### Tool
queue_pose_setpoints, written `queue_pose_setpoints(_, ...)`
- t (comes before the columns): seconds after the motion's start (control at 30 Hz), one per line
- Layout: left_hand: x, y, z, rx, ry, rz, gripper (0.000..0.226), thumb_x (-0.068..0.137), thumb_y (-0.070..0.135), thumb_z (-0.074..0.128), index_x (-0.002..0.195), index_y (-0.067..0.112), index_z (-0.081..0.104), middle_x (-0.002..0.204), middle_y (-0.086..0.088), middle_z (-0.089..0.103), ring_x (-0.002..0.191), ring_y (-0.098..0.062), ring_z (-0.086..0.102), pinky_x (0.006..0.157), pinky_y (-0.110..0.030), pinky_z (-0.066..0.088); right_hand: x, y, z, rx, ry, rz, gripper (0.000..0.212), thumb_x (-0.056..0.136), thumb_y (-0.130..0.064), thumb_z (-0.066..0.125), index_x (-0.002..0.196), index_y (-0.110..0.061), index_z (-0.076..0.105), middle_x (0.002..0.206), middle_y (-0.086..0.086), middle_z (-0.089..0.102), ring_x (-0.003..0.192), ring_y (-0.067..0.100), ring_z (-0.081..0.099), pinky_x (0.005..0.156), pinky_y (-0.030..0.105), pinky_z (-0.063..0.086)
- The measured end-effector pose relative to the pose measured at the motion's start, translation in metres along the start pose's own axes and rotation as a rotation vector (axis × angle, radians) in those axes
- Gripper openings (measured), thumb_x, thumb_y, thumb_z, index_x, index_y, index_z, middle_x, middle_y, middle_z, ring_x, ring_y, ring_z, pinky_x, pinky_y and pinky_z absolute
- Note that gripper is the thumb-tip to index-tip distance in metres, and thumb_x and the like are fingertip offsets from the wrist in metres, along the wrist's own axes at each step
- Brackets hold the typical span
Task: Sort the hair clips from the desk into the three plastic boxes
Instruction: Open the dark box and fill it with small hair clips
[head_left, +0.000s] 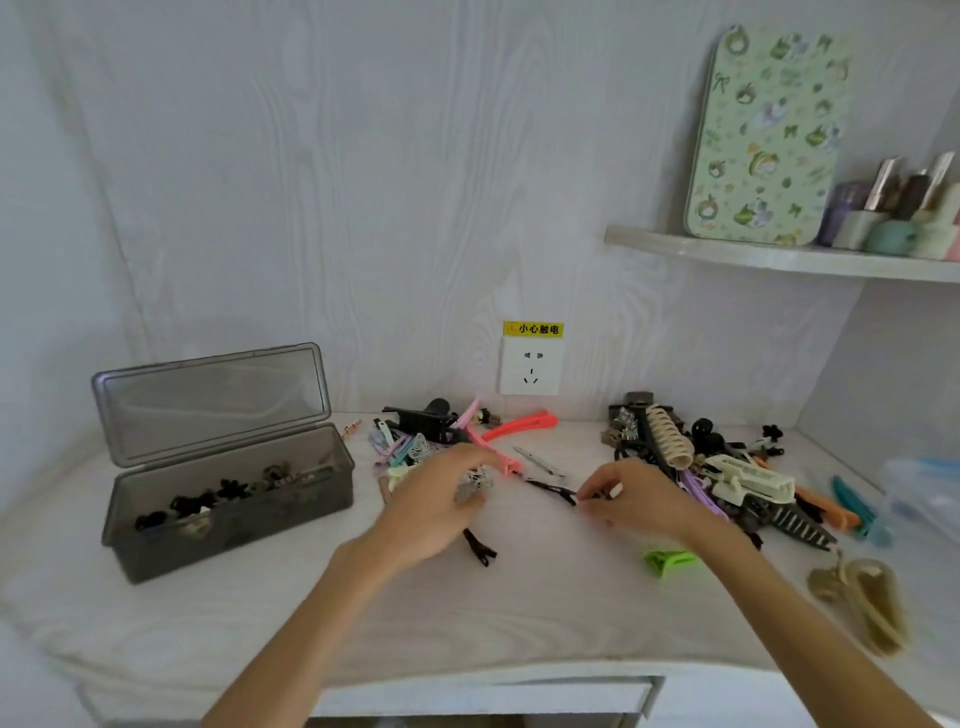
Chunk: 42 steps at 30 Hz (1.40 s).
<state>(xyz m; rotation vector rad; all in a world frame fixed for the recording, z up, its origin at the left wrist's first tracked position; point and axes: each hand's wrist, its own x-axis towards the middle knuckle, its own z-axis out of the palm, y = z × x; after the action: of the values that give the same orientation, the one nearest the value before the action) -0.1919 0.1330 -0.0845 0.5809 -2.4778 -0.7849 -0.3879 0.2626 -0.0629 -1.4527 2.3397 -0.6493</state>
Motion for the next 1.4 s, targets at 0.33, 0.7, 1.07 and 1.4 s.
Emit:
queue_pose_setpoints(0.33,-0.077,-0.055,-0.116,0.405,0.317,-0.393,0.010,0.078,0.047,0.067,0.082,0.042,0.059,0.088,0.020,0.064,0.086,-0.008,0.062,0.075,-0.031,0.053,0.032,-0.162,0.068,0.475,-0.014,-0.414,0.018,0.085,-0.015,0.065,0.102,-0.014,0.068,0.094,-0.007,0.065,0.079,0.003,0.058,0.072,0.009,0.045)
queue_pose_setpoints(0.7,-0.096,-0.075,-0.126,0.485,0.316,-0.462,0.019,0.078,0.058,0.060,0.077,0.040,0.065,0.079,0.020,0.064,0.080,-0.006,0.062,0.069,-0.029,0.054,0.058,-0.170,0.059,0.284,-0.048,-0.437,0.022,0.089,-0.021,0.059,0.110,-0.018,0.066,0.107,-0.003,0.067,0.086,0.004,0.060,0.074,0.014,0.046)
queue_pose_setpoints(1.07,-0.047,-0.033,-0.093,0.464,0.406,-0.305,0.040,0.080,0.039,0.068,0.118,0.030,0.059,0.116,0.008,0.063,0.110,-0.016,0.052,0.085,-0.033,0.045,0.025,-0.089,0.055,-0.173,-0.022,-0.328,0.018,0.080,-0.028,0.068,0.099,-0.025,0.067,0.086,-0.014,0.046,0.081,0.011,0.050,0.075,0.028,0.044)
queue_pose_setpoints(1.4,-0.020,-0.054,-0.150,0.448,0.424,-0.378,0.056,0.086,0.022,0.062,0.137,0.012,0.041,0.139,-0.010,0.046,0.129,-0.028,0.038,0.107,-0.042,0.032,0.022,-0.083,0.055,-0.119,-0.082,-0.310,0.011,0.077,-0.023,0.070,0.087,-0.023,0.065,0.087,-0.011,0.060,0.069,0.004,0.054,0.071,0.023,0.046)
